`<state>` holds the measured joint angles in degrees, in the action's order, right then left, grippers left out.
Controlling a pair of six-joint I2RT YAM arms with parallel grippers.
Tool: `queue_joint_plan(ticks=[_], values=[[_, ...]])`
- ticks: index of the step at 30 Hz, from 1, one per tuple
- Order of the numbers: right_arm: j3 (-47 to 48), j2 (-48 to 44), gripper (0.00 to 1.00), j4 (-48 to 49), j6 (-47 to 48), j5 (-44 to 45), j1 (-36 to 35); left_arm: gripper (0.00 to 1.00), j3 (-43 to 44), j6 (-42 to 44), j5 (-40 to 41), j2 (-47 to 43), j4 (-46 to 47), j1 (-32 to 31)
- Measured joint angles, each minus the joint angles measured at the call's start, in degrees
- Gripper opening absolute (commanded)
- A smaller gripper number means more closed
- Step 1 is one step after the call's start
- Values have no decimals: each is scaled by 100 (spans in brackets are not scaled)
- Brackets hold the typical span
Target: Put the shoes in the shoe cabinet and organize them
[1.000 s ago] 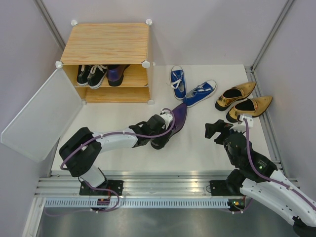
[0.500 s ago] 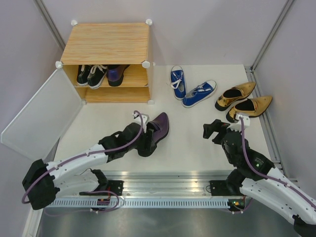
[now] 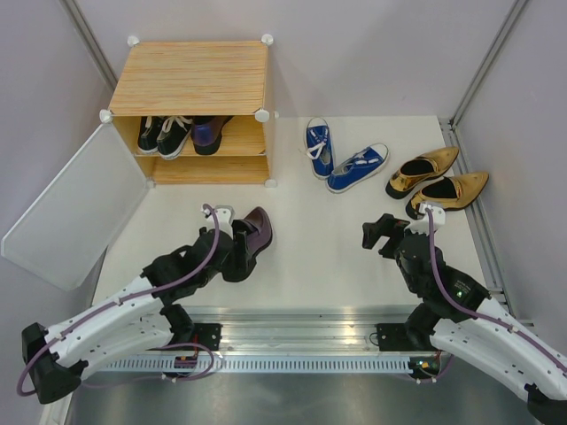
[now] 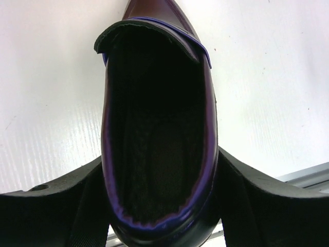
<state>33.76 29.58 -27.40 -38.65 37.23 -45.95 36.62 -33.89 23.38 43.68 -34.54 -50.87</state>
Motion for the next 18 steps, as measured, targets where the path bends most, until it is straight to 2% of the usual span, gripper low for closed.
queue_joint_plan(ticks=[6,18], values=[[0,0,98,0,17,-7,0,2,63,-17,234,-555,-201,0],[0,74,98,7,57,-13,0,2,828,271,944,-1495,-358,0]])
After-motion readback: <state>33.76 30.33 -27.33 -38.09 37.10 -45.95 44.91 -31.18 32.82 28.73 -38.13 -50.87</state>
